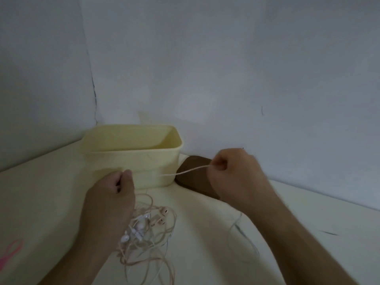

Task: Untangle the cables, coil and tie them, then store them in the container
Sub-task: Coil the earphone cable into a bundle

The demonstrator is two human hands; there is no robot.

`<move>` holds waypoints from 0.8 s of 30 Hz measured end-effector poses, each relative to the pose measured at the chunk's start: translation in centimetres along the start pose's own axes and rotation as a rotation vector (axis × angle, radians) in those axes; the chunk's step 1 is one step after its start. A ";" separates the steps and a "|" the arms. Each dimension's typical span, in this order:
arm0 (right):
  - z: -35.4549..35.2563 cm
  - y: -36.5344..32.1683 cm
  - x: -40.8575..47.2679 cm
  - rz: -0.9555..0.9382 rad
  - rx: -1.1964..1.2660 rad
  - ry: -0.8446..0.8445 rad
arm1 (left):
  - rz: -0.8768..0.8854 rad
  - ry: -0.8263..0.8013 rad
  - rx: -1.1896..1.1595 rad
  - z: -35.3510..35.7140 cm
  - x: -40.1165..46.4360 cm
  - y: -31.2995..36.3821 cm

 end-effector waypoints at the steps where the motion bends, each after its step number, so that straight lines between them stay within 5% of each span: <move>1: -0.9 0.3 -0.1 0.035 -0.040 0.107 | 0.073 0.007 0.088 0.1 -0.2 0.3; 3: -1.2 -1.2 -0.7 -0.043 -0.165 0.150 | 0.217 0.001 0.105 0.2 -0.9 1.8; 6: 2.3 -4.4 -2.4 -0.304 -0.214 -0.058 | 0.338 -0.190 -0.211 0.9 -2.3 3.9; 9: 6.0 -6.0 -3.9 -0.476 -0.071 -0.245 | 0.122 -0.541 -0.464 3.6 -3.7 3.6; 12: 6.8 -5.5 -3.9 -0.434 0.074 -0.338 | -0.054 -0.648 -0.355 5.0 -3.6 2.2; 17: 4.3 -3.2 -1.6 -0.326 0.055 -0.179 | -0.191 -0.293 -0.545 2.4 -0.3 -0.4; 19: 2.6 -1.8 -0.6 -0.231 0.038 -0.068 | -0.158 -0.132 -0.405 1.0 0.3 -1.3; 21: 1.5 -1.4 -0.3 -0.202 0.003 0.003 | -0.034 -0.059 -0.070 0.6 0.3 -1.1; 24: 2.8 -2.9 -1.3 -0.318 -0.092 -0.087 | 0.259 -0.078 0.023 0.8 -0.8 1.9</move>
Point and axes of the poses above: each hand's wrist, its own x-axis towards the middle knuckle, its own z-axis out of the palm, y = z × x, the point moved 7 cm from there along x, towards the middle knuckle, and after that the axes turned 2 degrees about -z, right-handed, at the moved point
